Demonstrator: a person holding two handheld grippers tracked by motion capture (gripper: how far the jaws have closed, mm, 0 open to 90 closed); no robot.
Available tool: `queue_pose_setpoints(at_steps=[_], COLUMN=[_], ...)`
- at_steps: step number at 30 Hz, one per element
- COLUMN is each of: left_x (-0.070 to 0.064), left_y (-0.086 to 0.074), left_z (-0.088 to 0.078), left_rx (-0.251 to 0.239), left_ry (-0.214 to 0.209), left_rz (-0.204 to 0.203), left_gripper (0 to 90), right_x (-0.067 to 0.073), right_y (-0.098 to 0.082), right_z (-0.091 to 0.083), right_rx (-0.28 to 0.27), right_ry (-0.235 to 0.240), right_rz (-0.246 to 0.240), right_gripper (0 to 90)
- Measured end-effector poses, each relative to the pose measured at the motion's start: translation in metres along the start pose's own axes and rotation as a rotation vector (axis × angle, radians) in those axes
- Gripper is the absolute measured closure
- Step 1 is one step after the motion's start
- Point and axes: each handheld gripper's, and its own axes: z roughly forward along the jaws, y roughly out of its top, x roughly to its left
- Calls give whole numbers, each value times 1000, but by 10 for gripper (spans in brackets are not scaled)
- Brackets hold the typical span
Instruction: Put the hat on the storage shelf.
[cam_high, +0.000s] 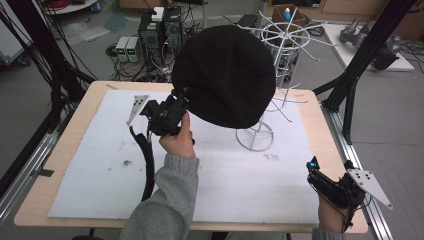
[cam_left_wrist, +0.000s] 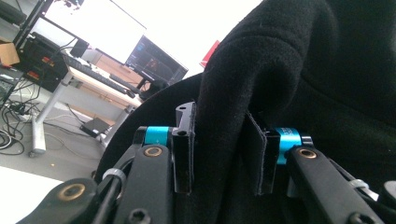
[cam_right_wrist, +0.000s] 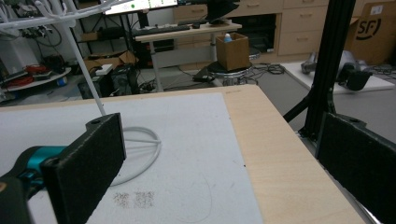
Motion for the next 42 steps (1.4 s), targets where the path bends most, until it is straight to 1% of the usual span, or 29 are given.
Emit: queue_pose_setpoints(at_steps=[6, 8, 10, 12, 14, 17, 18, 21, 26, 29, 31, 32, 34, 37, 38, 41, 42], left_x=[0, 1, 2, 3, 3, 4, 4, 5, 8, 10, 11, 12, 12, 12, 12, 12, 13], left_y=[-4, -6, -9, -10, -11, -11, -12, -12, -15, -18, -19, -19, -19, -19, -19, -20, -20], left_z=[0, 1, 1, 1, 1, 1, 1, 1, -1, 0, 0, 0, 0, 0, 0, -2, -2], left_rx=[12, 11, 24, 25, 26, 31, 32, 29, 34, 42, 40, 41, 40, 41, 41, 40, 38], left_ry=[-9, -8, -8, -8, -8, -11, -11, -16, -24, -28, -35, -35, -46, -52, -49, -61, -67], left_rz=[-2, -2, 3, 1, -4, 0, -3, -4, -3, -9, -4, -1, 2, 6, 11, 24, 28], left_gripper=[640, 639, 637, 635, 634, 632, 625, 604, 578, 569, 557, 527, 521, 510, 500, 486, 466], right_x=[0, 0, 0, 0, 0, 0, 0, 0, 1, 1, 0, 0, 0, 0, 0, 0, 0], right_y=[0, 0, 1, 1, 1, 1, 1, 1, 1, 1, 0, 0, 0, 1, 1, 1, 1], right_z=[-1, -1, -1, -1, -1, -1, -1, -2, -2, -1, -1, -1, -1, -1, -1, -2, -2], right_rx=[-6, -9, -7, -12, -12, -11, -11, -13, -12, -15, -16, -16, -15, -14, -14, -15, -12], right_ry=[1, 2, 2, 0, 0, -1, -2, -1, -1, -1, -1, 0, -1, -1, 0, 0, 1], right_rz=[-1, -1, 1, 0, -1, -1, 3, -7, -10, -9, -12, -11, -11, -10, -11, -10, -11], right_gripper=[7, 7, 7, 7, 7, 7, 7, 7, 7, 7, 7, 7, 7, 7, 7, 7, 7])
